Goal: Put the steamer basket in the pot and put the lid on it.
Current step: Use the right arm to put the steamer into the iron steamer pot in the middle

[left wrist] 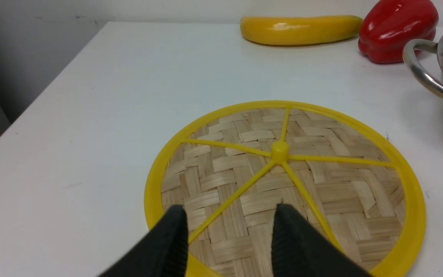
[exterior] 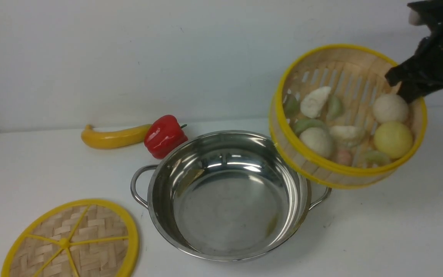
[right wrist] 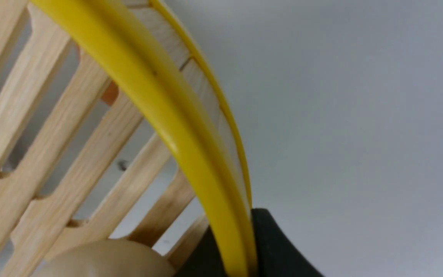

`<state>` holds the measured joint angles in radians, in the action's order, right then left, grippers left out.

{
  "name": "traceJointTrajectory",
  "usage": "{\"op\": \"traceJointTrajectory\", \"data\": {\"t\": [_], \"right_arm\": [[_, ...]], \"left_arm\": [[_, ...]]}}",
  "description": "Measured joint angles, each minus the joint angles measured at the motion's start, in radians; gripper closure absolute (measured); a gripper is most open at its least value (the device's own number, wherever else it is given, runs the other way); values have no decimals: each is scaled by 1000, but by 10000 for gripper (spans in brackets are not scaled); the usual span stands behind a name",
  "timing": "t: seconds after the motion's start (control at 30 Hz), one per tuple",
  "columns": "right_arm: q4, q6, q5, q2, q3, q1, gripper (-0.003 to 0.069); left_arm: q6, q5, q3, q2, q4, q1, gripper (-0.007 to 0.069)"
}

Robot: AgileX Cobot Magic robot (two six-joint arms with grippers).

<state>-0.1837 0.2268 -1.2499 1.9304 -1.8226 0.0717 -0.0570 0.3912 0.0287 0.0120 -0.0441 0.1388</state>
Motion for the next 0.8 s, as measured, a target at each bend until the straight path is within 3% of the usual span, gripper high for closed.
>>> {"op": "traceJointTrajectory", "data": {"t": [0.3, 0.8], "right_arm": [[-25, -5, -7, 0, -5, 155, 641], [-26, -48, -9, 71, -93, 274, 641]], "left_arm": [[0, 0, 0, 0, 0, 0, 334], [0, 0, 0, 0, 0, 0, 334]]}}
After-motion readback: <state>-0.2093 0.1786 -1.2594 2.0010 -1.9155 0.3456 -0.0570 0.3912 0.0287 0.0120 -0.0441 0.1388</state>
